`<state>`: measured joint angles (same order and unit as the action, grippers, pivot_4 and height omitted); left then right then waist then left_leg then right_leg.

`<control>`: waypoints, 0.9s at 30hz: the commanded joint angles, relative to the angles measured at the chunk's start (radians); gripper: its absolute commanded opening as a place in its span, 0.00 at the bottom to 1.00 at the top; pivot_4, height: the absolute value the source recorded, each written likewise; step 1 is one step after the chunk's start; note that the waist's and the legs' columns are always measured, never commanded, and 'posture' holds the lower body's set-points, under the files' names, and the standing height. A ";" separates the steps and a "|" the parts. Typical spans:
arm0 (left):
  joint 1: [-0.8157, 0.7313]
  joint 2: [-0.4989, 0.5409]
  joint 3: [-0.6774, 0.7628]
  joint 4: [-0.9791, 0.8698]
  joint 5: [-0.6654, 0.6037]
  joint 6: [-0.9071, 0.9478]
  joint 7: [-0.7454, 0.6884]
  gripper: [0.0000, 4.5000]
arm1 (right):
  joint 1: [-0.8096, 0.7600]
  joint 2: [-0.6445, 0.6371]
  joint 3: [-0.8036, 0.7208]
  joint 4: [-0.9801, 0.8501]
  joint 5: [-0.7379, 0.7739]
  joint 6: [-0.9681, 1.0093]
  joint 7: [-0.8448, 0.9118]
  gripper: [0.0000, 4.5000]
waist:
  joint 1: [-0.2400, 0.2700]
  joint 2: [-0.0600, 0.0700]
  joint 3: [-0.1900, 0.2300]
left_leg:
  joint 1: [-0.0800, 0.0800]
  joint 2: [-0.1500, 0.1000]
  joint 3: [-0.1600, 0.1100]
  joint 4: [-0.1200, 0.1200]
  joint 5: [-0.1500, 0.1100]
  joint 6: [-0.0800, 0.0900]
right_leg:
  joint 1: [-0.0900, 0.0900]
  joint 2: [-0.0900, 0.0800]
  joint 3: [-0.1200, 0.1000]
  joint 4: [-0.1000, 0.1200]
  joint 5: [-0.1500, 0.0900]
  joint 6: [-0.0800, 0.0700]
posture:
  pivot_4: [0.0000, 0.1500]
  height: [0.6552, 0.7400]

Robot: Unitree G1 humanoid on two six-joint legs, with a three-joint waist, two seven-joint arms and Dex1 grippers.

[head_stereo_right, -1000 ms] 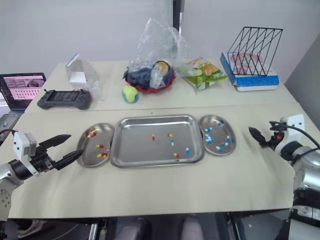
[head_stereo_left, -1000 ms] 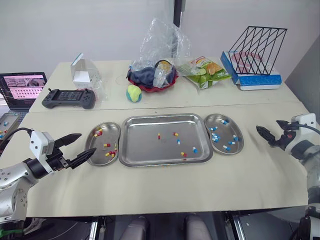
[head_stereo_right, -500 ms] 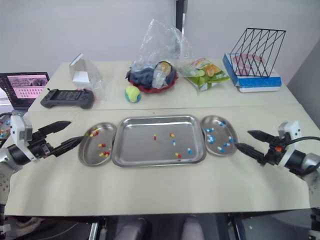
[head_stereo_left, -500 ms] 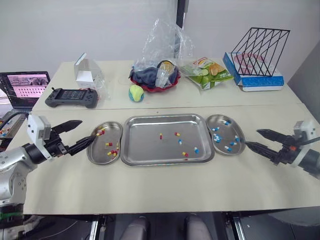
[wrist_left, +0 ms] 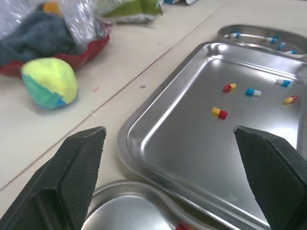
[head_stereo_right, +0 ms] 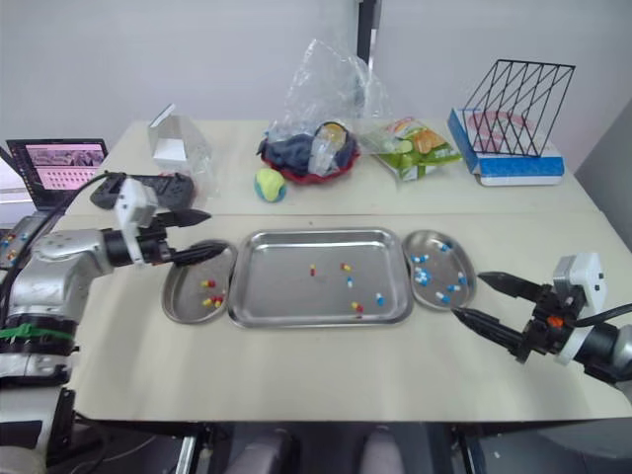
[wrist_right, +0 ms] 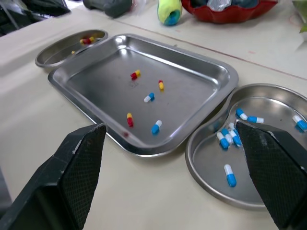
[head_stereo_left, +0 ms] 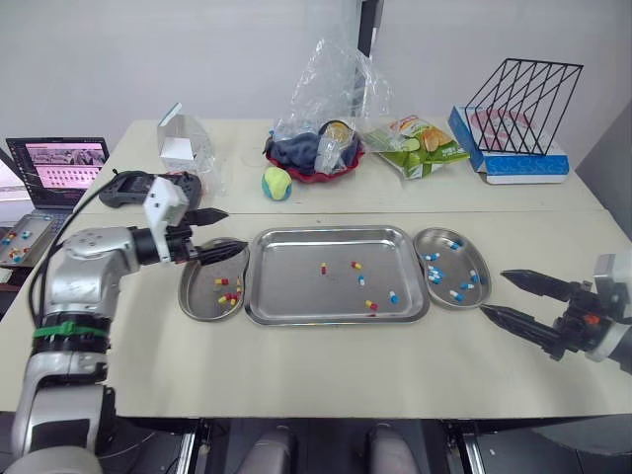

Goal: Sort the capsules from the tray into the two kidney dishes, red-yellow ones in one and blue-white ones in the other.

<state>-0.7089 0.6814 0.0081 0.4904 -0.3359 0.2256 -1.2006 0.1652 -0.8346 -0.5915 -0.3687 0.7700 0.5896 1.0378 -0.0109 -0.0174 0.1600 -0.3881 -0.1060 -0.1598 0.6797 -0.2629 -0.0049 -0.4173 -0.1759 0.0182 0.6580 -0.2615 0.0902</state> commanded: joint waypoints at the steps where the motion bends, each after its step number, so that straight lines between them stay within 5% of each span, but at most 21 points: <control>1: -0.064 -0.024 -0.039 0.058 0.048 -0.054 -0.042 1.00 | 0.019 0.015 -0.031 -0.062 0.031 0.006 -0.035 0.99 | -0.002 -0.001 0.000 | 0.000 0.000 0.000 0.000 0.001 -0.002 | 0.000 0.000 0.000 0.000 0.000 0.000 | 1.00 1.00; 14: -0.339 -0.331 -0.206 0.501 0.262 -0.392 -0.135 1.00 | 0.131 0.074 -0.082 -0.179 0.035 -0.013 -0.144 0.99 | -0.002 -0.004 0.002 | -0.001 -0.001 0.000 0.003 0.000 0.000 | 0.005 0.000 -0.002 -0.001 0.002 0.003 | 1.00 1.00; 25: -0.393 -0.399 -0.241 0.675 0.413 -0.427 -0.011 1.00 | 0.194 0.094 -0.120 -0.218 0.024 -0.032 -0.186 0.99 | -0.001 -0.005 0.002 | 0.001 -0.002 0.000 0.004 -0.001 0.002 | 0.009 0.000 -0.003 -0.002 0.002 0.005 | 1.00 1.00; 27: -0.393 -0.403 -0.230 0.681 0.414 -0.424 -0.012 0.87 | 0.194 0.094 -0.120 -0.218 0.020 -0.035 -0.192 1.00 | -0.001 -0.005 0.002 | 0.001 -0.002 0.000 0.004 -0.001 0.002 | 0.010 0.000 -0.003 -0.002 0.003 0.005 | 1.00 1.00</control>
<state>-1.0796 0.2799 -0.2361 1.1746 0.0780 -0.1853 -1.2092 0.3596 -0.7430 -0.6776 -0.5600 0.7894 0.5774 0.8509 -0.0123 -0.0222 0.1624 -0.3871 -0.1076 -0.1602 0.6839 -0.2640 -0.0027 -0.4075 -0.1761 0.0148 0.6554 -0.2588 0.0955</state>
